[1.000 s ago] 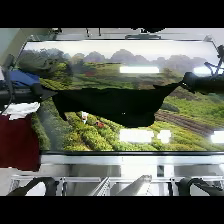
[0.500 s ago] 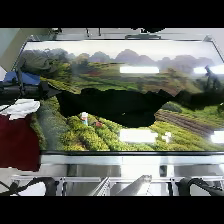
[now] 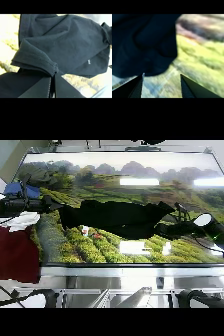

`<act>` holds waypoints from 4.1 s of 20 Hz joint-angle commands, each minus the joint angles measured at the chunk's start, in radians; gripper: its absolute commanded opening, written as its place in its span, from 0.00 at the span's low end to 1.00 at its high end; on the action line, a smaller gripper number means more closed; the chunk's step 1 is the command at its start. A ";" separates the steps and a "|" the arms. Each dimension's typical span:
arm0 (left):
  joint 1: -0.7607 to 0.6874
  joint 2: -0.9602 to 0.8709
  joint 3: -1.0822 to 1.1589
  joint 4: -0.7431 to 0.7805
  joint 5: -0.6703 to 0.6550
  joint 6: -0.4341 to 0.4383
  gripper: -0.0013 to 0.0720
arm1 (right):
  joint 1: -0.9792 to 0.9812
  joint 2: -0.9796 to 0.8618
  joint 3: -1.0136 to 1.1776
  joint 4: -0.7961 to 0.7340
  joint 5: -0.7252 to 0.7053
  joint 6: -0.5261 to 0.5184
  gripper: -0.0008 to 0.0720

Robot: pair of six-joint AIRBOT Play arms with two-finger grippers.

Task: Fold the shirts.

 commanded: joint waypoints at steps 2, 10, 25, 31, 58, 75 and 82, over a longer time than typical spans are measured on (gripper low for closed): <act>0.000 -0.002 0.001 0.000 -0.009 0.006 0.05 | 0.047 -0.080 -0.007 0.063 -0.104 0.000 0.70; 0.001 -0.001 0.004 -0.005 -0.048 0.012 0.05 | 0.047 -0.068 0.011 0.243 -0.050 -0.191 0.04; 0.301 0.408 0.521 -0.949 -0.448 -0.004 0.05 | -0.584 0.921 0.591 0.372 -0.133 -0.300 0.04; 0.533 0.595 0.383 -0.754 -0.396 -0.033 0.06 | -0.663 0.836 0.586 0.457 0.048 -0.336 0.04; 0.064 0.197 -0.342 0.294 -0.211 -0.255 0.49 | -0.730 0.157 0.171 0.117 0.179 -0.400 0.51; -0.254 -0.058 -0.444 0.217 0.000 -0.197 0.48 | -0.768 0.174 0.109 0.121 0.096 -0.395 0.51; -0.182 0.018 -0.416 0.269 -0.009 -0.198 0.06 | -0.806 -0.035 0.109 0.080 0.276 -0.408 0.55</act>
